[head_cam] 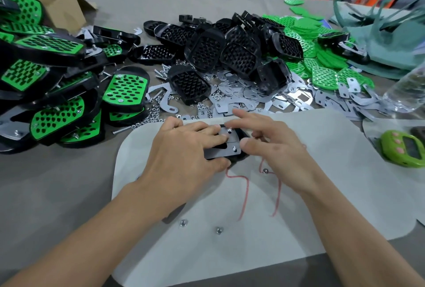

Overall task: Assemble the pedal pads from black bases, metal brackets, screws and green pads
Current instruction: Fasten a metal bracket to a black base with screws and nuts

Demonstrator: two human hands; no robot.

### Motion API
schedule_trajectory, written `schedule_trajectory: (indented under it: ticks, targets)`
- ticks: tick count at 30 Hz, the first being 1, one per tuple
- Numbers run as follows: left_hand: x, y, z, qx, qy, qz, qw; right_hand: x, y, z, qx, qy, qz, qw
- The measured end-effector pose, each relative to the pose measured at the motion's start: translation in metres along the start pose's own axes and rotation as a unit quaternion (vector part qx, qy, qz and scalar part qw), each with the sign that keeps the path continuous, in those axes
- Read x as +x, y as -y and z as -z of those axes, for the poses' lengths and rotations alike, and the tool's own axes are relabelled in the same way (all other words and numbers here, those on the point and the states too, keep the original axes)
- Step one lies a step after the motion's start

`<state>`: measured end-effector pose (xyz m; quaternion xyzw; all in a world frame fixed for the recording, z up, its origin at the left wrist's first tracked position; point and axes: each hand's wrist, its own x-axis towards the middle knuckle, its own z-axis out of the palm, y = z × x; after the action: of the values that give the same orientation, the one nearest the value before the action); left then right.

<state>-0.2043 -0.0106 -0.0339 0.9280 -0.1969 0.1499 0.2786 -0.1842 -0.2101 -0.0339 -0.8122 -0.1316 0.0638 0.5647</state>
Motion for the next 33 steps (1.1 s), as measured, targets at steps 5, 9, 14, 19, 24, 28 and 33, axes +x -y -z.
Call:
schedule_trajectory:
  ticks: [5,9,14,19,24,28,33]
  targets:
    - [0.0,0.0,0.0,-0.012,0.001,0.012,1.0,0.0,0.002,0.001,0.059,-0.076,-0.013,0.995]
    - [0.0,0.001,0.0,0.001,-0.012,-0.013,1.0,0.001,0.002,-0.003,-0.003,-0.023,0.003,1.0]
    - [-0.001,-0.001,0.0,-0.003,-0.004,0.005,1.0,0.002,0.002,0.002,0.067,-0.065,-0.015,0.995]
    - [0.0,0.0,-0.001,-0.011,-0.005,0.002,1.0,0.005,0.003,-0.004,0.076,-0.104,-0.001,0.992]
    - [0.001,-0.001,-0.001,0.01,-0.023,-0.04,0.999,0.017,0.021,-0.015,-0.203,-0.135,0.004,0.97]
    - [0.002,-0.001,0.001,0.028,-0.013,-0.039,0.999,0.025,0.047,-0.012,-0.455,-0.019,0.055,0.889]
    - [0.002,-0.007,0.005,0.058,0.031,-0.007,0.998,0.023,0.064,-0.022,-0.586,0.067,0.123,0.798]
